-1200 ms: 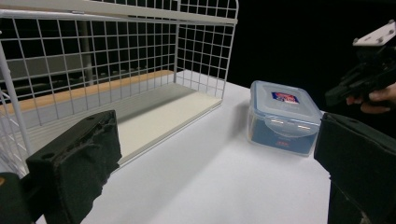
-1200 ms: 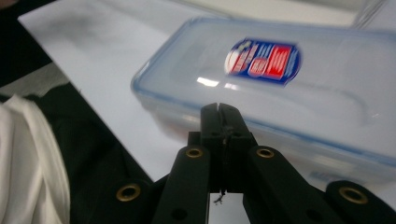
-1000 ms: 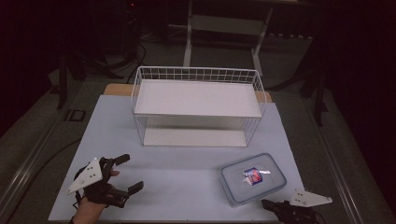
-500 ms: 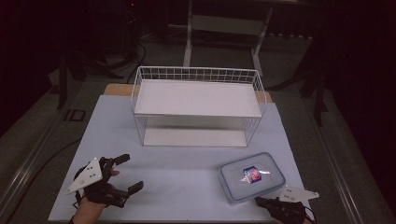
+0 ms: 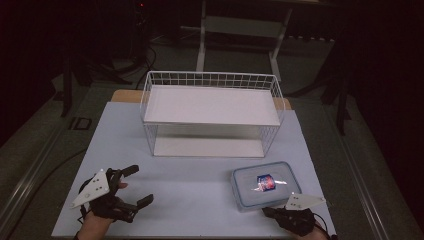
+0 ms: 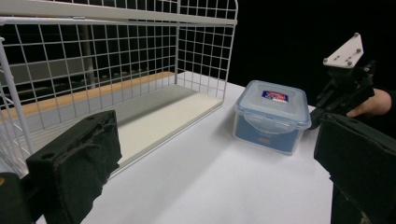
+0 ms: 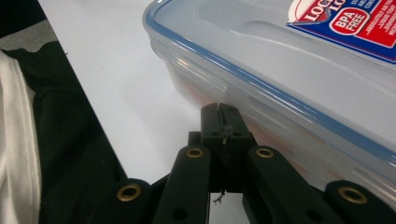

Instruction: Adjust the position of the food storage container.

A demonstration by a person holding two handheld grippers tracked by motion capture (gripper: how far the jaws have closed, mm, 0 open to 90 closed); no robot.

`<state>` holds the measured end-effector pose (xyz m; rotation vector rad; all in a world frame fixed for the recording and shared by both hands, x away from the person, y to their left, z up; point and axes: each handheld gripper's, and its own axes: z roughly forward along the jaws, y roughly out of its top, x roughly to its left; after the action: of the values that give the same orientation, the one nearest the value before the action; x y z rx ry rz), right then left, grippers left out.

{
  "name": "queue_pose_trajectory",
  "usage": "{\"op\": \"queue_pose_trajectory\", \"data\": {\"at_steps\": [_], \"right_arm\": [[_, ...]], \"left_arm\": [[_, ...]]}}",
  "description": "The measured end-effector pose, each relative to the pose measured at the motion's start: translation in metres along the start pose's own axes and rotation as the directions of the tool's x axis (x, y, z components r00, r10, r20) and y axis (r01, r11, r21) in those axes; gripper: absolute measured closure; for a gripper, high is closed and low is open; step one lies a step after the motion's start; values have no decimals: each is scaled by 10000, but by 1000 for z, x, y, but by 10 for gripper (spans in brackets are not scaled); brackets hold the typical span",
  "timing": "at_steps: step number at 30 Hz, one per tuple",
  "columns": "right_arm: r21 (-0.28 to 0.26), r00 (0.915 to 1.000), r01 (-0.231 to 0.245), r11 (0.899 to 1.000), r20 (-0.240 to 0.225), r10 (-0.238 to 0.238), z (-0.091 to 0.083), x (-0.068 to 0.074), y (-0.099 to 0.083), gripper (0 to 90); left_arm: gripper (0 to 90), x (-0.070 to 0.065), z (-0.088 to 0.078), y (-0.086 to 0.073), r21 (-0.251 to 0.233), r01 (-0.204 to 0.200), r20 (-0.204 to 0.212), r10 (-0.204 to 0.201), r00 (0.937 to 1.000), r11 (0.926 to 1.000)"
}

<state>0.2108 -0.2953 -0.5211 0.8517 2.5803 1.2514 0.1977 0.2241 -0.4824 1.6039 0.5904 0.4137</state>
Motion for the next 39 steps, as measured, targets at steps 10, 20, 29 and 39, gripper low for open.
{"op": "queue_pose_trajectory", "data": {"at_steps": [10, 20, 29, 39], "right_arm": [[164, 9986, 398, 9991, -357, -392, 20, 0, 16, 899], [-271, 9984, 529, 9982, -164, -534, -4, 4, 18, 898], [-1337, 9873, -14, 9910, 1571, 226, -53, -23, 17, 899], [-1327, 9355, -918, 9869, 3282, 1312, -72, -64, -2, 899]], "left_arm": [[6, 0, 0, 0, 9, -7, -26, 7, 10000, 10000], [6, -1, 0, 0, 34, -50, -11, 50, 10000, 10000], [6, -1, 0, 0, 33, -45, -30, 45, 10000, 10000], [6, -1, 1, 0, 62, -58, -24, 58, 10000, 10000]]}}
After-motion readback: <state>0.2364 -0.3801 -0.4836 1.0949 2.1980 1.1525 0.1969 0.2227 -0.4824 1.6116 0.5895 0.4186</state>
